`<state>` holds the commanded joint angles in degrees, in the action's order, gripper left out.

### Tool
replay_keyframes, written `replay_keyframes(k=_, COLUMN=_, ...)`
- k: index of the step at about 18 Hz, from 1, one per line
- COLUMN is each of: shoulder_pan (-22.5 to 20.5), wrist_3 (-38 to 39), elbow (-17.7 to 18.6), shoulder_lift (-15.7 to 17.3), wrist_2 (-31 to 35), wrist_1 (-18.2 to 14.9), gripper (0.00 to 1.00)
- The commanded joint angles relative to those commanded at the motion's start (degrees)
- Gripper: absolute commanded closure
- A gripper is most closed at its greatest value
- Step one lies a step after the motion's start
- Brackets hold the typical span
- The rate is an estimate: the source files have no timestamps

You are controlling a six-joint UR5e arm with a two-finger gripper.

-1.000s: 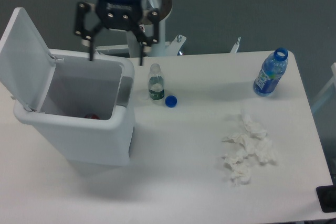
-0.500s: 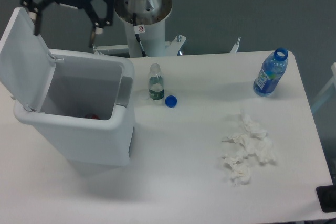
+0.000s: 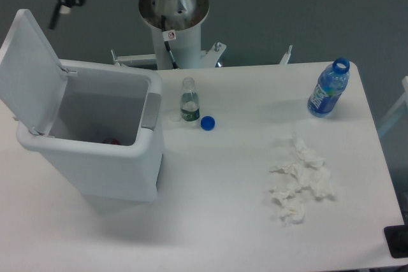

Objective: Close the trash can
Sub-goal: 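Move the gripper behind the raised lid of the trash can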

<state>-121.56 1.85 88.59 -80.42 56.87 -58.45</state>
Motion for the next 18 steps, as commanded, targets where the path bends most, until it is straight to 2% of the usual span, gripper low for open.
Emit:
replay_keyframes(k=6, shoulder_pan=2.1, wrist_3=-0.2, elbow=0.1, shoulder_lift=0.0, wrist_2=-3.6, wrist_1=0.0, gripper=0.00)
replay_keyframes(k=14, shoulder_pan=6.1, wrist_3=-0.6, elbow=0.4, shoulder_lift=-2.4, wrist_2=-5.1, wrist_1=0.2, gripper=0.00)
replay_keyframes(k=18, shoulder_pan=8.4, wrist_3=-1.5, elbow=0.4, shoulder_lift=-4.7, wrist_2=-5.1, wrist_1=0.3, gripper=0.00)
